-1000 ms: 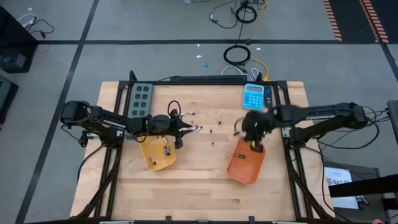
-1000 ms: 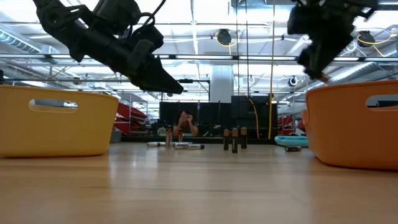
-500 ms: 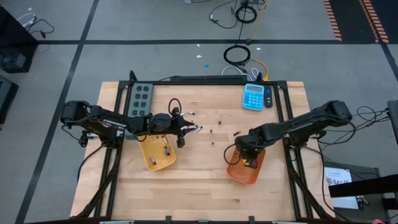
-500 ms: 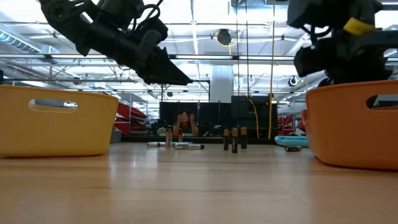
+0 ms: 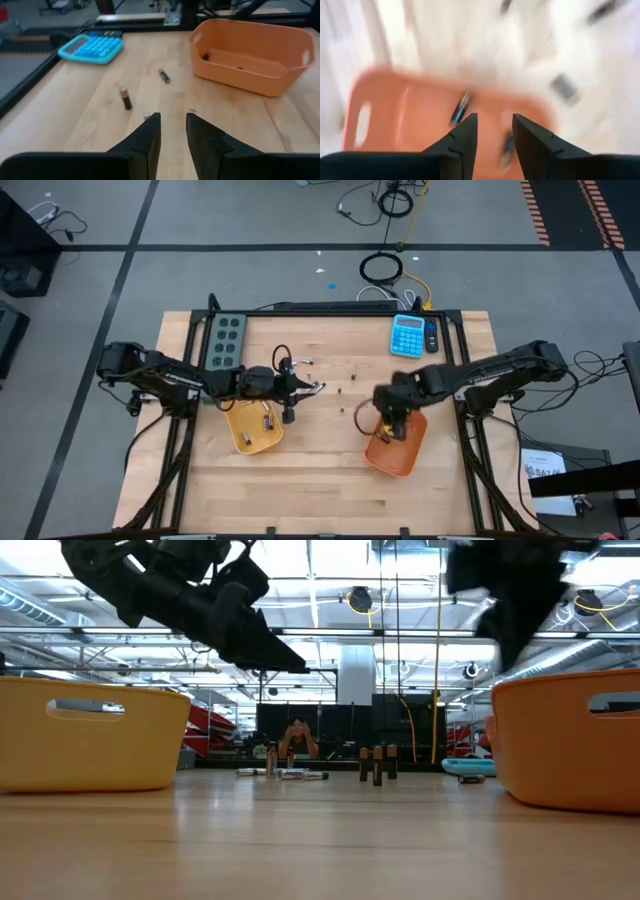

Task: Sort batteries
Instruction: Put the black battery into the orange bin

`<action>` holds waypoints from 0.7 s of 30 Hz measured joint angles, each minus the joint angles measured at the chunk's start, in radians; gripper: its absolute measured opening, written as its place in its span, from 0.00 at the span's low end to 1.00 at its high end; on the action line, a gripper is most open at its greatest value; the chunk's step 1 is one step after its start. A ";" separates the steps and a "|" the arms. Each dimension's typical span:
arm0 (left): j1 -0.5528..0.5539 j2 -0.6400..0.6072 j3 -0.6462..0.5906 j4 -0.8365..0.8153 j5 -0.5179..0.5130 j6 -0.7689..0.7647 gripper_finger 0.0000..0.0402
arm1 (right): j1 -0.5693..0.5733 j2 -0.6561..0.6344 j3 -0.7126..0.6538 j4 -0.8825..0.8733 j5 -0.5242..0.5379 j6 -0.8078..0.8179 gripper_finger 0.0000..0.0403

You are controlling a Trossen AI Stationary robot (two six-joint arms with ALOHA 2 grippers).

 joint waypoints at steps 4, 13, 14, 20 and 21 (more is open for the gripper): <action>-0.027 0.000 -0.031 0.086 -0.019 0.072 0.25 | -0.092 0.056 0.070 0.030 0.024 -0.130 0.29; -0.005 0.000 -0.114 0.141 -0.022 0.106 0.25 | -0.313 0.242 0.156 0.108 0.016 -0.450 0.30; 0.001 0.000 -0.121 0.141 -0.023 0.107 0.25 | -0.329 0.259 0.166 0.109 0.010 -0.476 0.31; 0.044 0.000 -0.127 0.118 -0.023 0.123 0.25 | -0.394 0.353 0.239 0.063 -0.004 -0.588 0.44; 0.051 0.000 -0.127 0.117 -0.023 0.129 0.25 | -0.400 0.373 0.248 0.062 -0.005 -0.607 0.47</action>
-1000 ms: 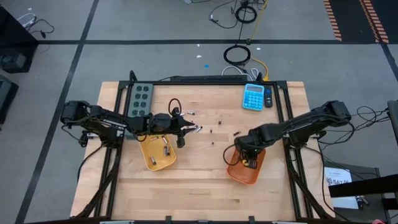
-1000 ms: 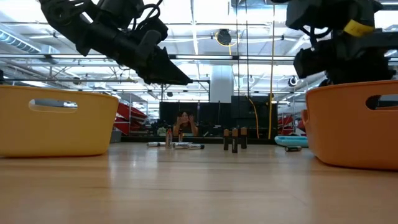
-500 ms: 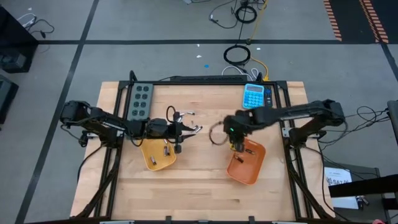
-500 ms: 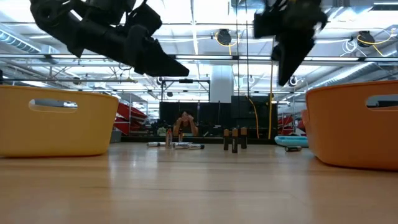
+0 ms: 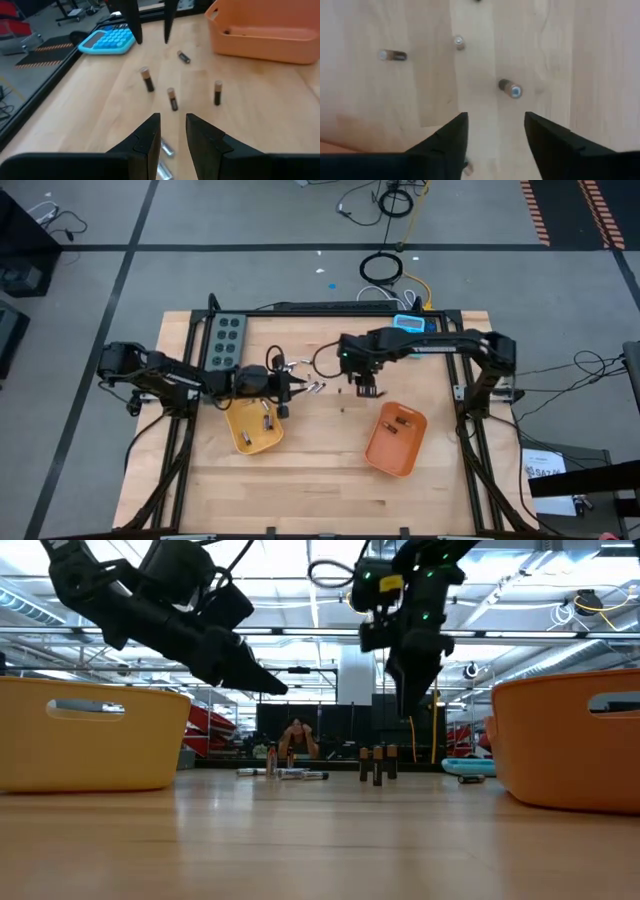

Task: Sort batteries
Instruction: Put the black battery into the orange bin

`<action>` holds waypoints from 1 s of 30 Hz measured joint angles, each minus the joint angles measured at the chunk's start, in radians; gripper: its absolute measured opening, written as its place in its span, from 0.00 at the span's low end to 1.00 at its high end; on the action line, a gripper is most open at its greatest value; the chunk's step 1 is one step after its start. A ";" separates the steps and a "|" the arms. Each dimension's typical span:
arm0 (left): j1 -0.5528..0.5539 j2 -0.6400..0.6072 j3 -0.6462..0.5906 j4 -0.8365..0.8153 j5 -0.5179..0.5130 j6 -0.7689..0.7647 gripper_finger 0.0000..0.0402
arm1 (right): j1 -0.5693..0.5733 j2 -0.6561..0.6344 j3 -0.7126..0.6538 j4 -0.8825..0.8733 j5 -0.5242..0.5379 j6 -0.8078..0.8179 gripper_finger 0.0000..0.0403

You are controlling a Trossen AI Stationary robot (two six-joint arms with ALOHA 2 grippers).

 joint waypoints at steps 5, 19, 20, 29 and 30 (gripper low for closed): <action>0.023 0.000 0.000 -0.004 0.000 0.000 0.25 | -0.020 0.085 0.053 -0.004 0.042 -0.089 0.55; 0.033 0.000 0.000 -0.041 0.000 -0.001 0.25 | -0.065 0.219 0.066 0.077 -0.032 -0.138 0.55; 0.033 0.000 0.000 -0.048 0.000 -0.001 0.25 | -0.065 0.227 0.066 0.079 -0.033 -0.139 0.55; 0.033 0.000 0.000 -0.067 0.000 -0.001 0.25 | -0.067 0.271 0.056 0.057 -0.039 -0.146 0.34; 0.033 0.000 0.000 -0.068 0.000 -0.001 0.25 | -0.067 0.271 0.056 0.059 -0.038 -0.146 0.29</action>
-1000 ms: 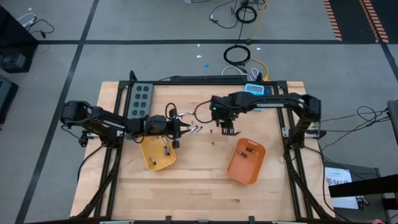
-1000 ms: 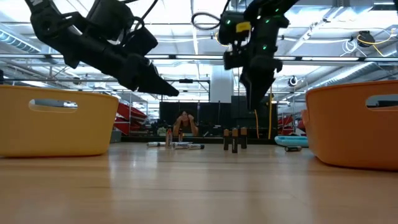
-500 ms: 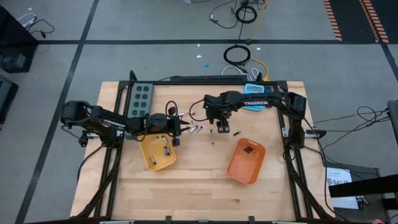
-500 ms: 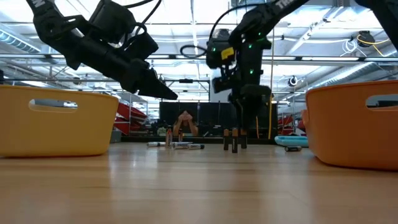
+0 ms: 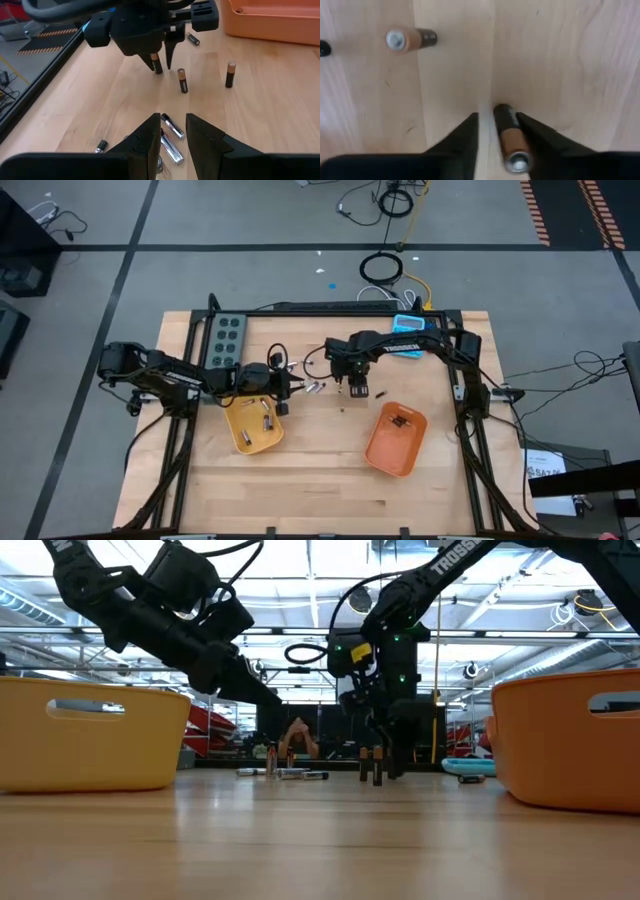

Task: Sort batteries
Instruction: Put the black battery into the orange bin

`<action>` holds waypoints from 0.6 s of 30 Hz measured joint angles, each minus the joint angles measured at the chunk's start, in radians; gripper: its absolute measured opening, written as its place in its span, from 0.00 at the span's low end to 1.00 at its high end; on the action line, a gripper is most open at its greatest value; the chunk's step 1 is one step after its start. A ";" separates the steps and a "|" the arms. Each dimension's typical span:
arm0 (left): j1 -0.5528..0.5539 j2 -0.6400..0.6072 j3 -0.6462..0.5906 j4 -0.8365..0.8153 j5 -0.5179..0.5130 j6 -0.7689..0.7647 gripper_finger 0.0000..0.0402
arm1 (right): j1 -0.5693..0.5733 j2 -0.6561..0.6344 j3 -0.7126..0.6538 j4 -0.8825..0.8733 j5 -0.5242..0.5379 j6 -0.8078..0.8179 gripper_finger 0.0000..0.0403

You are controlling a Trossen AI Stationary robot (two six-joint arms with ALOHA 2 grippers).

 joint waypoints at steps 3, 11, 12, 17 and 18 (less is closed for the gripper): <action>0.000 0.000 0.000 0.000 0.000 0.000 0.25 | -0.003 0.000 0.000 0.000 0.001 0.009 0.13; 0.000 0.000 0.000 0.000 0.000 -0.003 0.25 | 0.006 -0.039 0.043 -0.139 0.084 0.018 0.07; 0.000 0.000 0.000 0.001 0.000 -0.003 0.25 | 0.011 -0.064 0.063 -0.180 0.116 0.034 0.07; 0.000 0.000 0.000 -0.009 0.000 -0.007 0.25 | 0.067 -0.231 0.089 -0.359 -0.009 0.137 0.07; 0.000 0.000 0.000 -0.015 0.000 -0.007 0.25 | 0.079 -0.262 0.083 -0.364 -0.096 0.174 0.07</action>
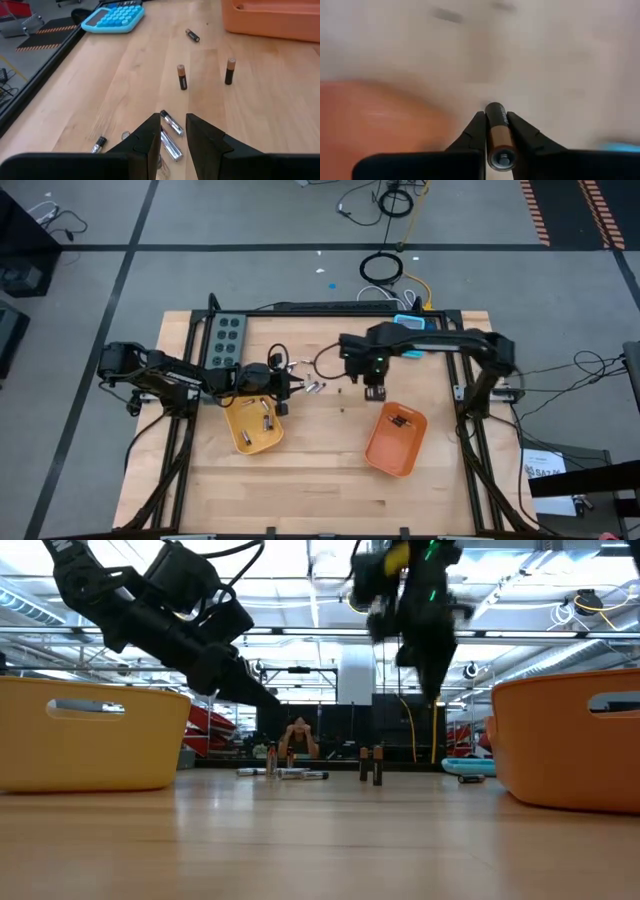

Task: Sort batteries
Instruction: Put the black battery into the orange bin

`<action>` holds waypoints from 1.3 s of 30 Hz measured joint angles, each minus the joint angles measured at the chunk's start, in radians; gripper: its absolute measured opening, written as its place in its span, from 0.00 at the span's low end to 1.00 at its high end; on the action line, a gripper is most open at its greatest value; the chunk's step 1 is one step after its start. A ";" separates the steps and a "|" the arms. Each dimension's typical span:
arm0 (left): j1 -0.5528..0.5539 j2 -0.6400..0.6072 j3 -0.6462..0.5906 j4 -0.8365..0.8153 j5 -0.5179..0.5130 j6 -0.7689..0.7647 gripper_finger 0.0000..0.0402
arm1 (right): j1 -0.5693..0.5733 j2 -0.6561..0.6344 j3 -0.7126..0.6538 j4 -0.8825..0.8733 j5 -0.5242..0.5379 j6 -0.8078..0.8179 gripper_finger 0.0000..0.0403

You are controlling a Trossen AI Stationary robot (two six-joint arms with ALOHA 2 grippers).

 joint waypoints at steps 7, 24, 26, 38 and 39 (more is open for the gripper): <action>0.000 0.000 0.000 -0.017 0.000 -0.017 0.25 | 0.082 -0.163 -0.188 -0.002 -0.278 0.350 0.07; -0.028 0.000 0.000 -0.040 0.000 -0.045 0.25 | 0.238 -0.144 -0.608 0.441 -0.330 0.690 0.11; -0.028 0.000 0.000 -0.036 0.000 -0.045 0.25 | 0.252 -0.144 -0.608 0.445 -0.292 0.695 0.11; -0.028 0.000 0.000 -0.033 0.000 -0.044 0.25 | 0.261 -0.143 -0.608 0.451 -0.269 0.744 0.25; -0.028 0.000 0.000 -0.034 0.000 -0.044 0.25 | 0.261 -0.143 -0.606 0.448 -0.269 0.744 0.25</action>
